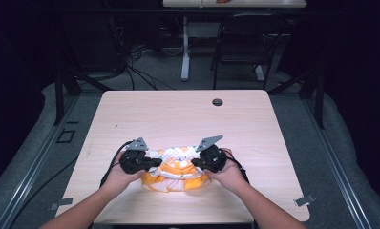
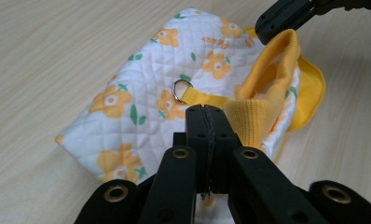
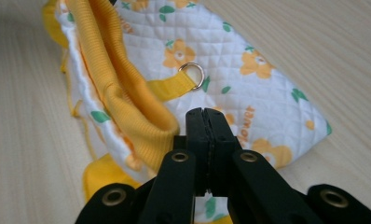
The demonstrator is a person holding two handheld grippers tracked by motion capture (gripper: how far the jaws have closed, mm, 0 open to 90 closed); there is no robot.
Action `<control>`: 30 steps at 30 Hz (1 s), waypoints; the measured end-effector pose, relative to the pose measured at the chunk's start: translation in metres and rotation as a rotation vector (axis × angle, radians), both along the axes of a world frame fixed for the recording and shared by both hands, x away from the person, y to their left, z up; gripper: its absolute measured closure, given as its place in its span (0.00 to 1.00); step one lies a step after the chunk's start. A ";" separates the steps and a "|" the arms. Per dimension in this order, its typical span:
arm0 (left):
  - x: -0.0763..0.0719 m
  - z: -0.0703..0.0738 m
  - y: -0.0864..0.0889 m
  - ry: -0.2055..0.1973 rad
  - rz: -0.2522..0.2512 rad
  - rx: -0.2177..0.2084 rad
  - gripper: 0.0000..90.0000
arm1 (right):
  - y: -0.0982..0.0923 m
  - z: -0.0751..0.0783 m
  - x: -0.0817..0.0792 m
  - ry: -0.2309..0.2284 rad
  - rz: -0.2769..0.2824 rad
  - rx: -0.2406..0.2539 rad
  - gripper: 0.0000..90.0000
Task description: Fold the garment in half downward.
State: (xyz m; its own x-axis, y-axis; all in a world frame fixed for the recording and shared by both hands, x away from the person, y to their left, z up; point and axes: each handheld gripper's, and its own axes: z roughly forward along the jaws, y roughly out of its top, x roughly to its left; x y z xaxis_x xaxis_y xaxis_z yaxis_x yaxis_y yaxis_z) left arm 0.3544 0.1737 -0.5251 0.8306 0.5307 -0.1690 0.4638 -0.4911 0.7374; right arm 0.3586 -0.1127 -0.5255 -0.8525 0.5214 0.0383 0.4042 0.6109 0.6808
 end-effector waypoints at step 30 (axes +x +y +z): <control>-0.034 -0.043 0.004 0.030 -0.033 0.094 1.00 | -0.005 -0.037 -0.041 0.086 0.077 -0.005 1.00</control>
State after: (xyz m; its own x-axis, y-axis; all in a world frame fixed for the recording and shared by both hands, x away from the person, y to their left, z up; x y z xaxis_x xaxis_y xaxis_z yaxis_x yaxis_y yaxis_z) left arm 0.3206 0.1778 -0.5685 0.8433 0.5176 -0.1446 0.4672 -0.5732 0.6732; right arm 0.3176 -0.1180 -0.5625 -0.8838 0.4547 0.1104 0.4126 0.6459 0.6423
